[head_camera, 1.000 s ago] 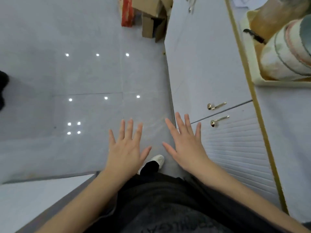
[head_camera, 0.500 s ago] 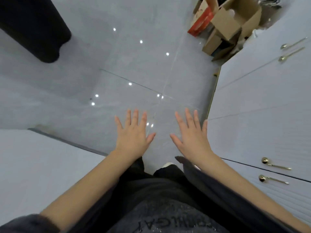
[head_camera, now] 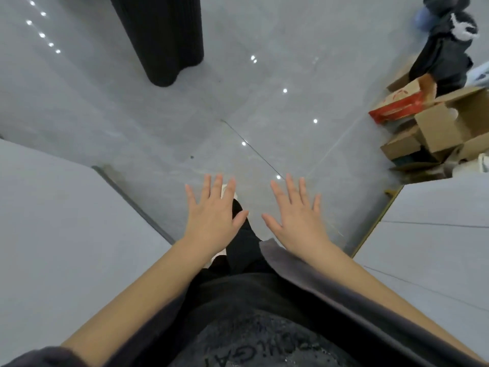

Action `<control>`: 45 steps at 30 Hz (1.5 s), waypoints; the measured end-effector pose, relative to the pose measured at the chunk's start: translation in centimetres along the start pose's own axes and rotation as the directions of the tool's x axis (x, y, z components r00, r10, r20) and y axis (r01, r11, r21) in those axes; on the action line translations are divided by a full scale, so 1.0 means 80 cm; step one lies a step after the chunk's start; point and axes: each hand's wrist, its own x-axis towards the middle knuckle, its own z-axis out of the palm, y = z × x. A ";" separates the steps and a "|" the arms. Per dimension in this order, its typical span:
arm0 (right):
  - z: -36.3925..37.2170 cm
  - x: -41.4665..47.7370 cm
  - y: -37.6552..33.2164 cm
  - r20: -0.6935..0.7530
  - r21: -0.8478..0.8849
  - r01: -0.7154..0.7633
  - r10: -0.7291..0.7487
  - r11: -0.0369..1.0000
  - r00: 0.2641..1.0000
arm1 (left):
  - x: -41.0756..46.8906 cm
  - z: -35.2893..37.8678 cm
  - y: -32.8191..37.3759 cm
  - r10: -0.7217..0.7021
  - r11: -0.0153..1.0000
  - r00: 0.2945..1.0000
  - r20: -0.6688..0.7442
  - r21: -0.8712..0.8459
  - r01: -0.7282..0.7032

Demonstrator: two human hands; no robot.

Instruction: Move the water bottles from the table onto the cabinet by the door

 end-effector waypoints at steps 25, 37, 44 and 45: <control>-0.188 0.340 -0.211 0.135 -0.255 0.372 -0.348 0.892 0.928 | 0.195 -0.169 -0.216 -0.330 0.928 0.944 0.007 -0.183 0.325; -0.231 0.420 -0.383 0.074 -0.149 0.178 -0.168 0.973 0.983 | 0.272 -0.276 -0.407 -0.163 0.983 0.986 0.034 -0.083 0.165; -0.260 0.469 -0.446 0.057 -0.113 0.169 -0.163 0.979 0.985 | 0.309 -0.330 -0.462 -0.114 0.992 0.993 -0.022 -0.055 0.113; -0.264 0.478 -0.453 0.054 -0.112 0.168 -0.163 0.979 0.985 | 0.315 -0.338 -0.468 -0.105 0.993 0.994 -0.033 -0.052 0.103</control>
